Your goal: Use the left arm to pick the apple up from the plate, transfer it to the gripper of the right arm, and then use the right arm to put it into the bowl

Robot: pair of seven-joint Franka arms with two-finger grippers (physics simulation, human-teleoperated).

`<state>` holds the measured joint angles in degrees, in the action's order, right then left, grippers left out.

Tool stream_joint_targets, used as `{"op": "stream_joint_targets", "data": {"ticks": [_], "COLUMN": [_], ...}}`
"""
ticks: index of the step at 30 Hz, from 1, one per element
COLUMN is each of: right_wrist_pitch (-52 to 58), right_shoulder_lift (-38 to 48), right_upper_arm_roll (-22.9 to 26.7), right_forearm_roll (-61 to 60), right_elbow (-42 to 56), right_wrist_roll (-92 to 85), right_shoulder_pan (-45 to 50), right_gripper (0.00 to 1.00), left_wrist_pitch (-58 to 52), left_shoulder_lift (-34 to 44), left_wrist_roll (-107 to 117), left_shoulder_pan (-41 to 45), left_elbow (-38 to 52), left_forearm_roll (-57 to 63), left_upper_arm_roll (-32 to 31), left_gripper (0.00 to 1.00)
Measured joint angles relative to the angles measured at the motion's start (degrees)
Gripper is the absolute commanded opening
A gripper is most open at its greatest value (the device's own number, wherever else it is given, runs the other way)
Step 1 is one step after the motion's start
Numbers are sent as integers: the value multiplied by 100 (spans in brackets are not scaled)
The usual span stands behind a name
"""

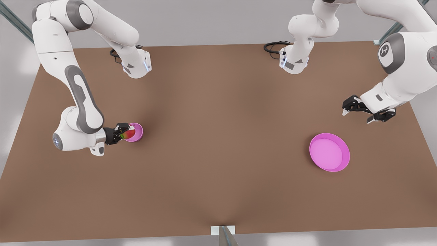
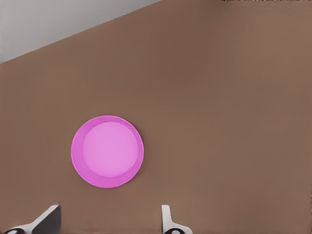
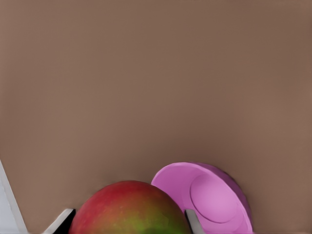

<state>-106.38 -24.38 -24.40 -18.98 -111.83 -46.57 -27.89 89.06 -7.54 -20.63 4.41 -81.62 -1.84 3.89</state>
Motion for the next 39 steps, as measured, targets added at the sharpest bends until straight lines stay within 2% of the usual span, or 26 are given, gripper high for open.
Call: {"op": "stream_joint_targets", "data": {"ticks": [6, 7, 15, 18, 20, 23, 26, 27, 28, 29, 31, 34, 39], "right_wrist_pitch": [-162, -178, -232, -198, -175, 8, 418, 539, 639, 726, 883, 1104, 1456], "right_shoulder_lift": [-37, -37, -38, 12, 23, 40, 316, 609, 998, 1478, 1934, 1776, 1622], "right_upper_arm_roll": [0, -1, -1, -151, -495, -760, -951, -404, 711, 1456, 2151, 2442, 2469], "right_forearm_roll": [102, 131, 248, 505, 1207, 2273, 2712, 2715, 2577, 2421, 2216, 2071, 1992], "right_elbow": [-96, -108, -41, 732, 1826, 3319, 3811, 3687, 3407, 3005, 2663, 2901, 2996], "right_wrist_roll": [-270, -307, -547, -545, -354, 193, 834, 1043, 1239, 1426, 1770, 2216, 2815], "right_shoulder_pan": [-12, -14, 3, 45, 244, 739, 804, 1174, 1969, 2440, 2784, 2733, 2848], "right_gripper": [79, 100, 100, 100, 100, 100, 100, 100, 100, 100, 100, 100, 100], "left_wrist_pitch": [-7, -8, -9, -10, -8, -5, 65, 102, 133, 161, 203, 244, 274], "left_shoulder_lift": [-41, -42, -43, -59, -150, -436, -702, -742, -762, -773, -787, -789, -783], "left_wrist_roll": [462, 526, 922, 1032, 1098, 1206, 1349, 1394, 1436, 1476, 1549, 1645, 1774], "left_shoulder_pan": [4, 7, 18, 17, 14, 12, 25, 36, 41, 53, 100, 113, 113], "left_elbow": [2, 2, 3, 11, 123, 461, 654, 670, 679, 683, 687, 688, 688], "left_forearm_roll": [-3, -3, -8, -2, 11, 29, 42, 43, 45, 46, 47, 48, 48], "left_upper_arm_roll": [-1, -2, -3, -3, -3, 0, -2, -2, -6, -10, -15, -19, -20], "left_gripper": [100, 100, 100, 100, 100, 100, 100, 100, 100, 100, 100, 100, 100]}}
